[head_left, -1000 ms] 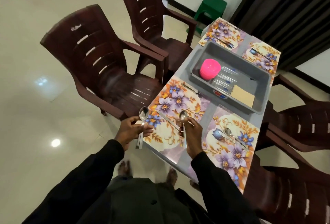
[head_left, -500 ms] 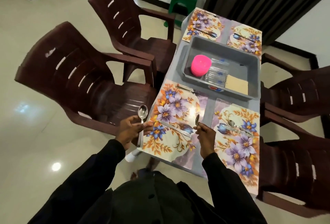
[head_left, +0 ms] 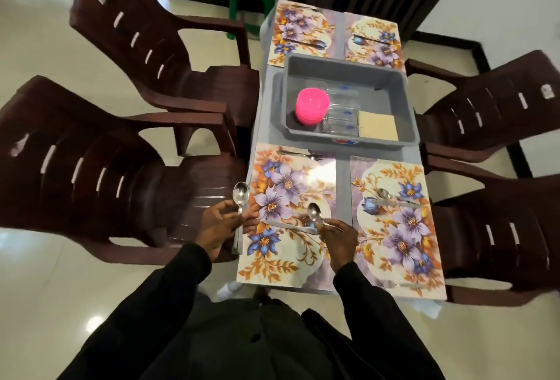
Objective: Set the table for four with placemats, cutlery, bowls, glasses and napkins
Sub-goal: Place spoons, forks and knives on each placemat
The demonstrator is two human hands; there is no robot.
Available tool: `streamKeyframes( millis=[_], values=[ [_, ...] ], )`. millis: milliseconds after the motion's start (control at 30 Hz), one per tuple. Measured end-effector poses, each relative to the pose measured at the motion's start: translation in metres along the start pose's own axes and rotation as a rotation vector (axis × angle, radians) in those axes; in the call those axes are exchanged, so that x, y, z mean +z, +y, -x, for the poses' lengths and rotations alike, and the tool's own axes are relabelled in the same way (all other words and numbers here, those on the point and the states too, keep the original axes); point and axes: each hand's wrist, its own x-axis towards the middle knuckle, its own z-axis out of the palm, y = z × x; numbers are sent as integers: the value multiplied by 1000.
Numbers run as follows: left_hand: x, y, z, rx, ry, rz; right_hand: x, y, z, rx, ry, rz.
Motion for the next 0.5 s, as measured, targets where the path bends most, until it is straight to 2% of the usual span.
streamKeyframes(
  millis=[233, 400, 500],
  values=[
    [-44, 24, -13, -53, -96, -55, 27, 49, 24, 184, 154, 198],
    [-86, 44, -19, -78, -164, -126, 49, 56, 48, 293, 395, 296],
    [-112, 55, -24, -80, -207, -190, 56, 55, 56, 391, 460, 332]
  ],
)
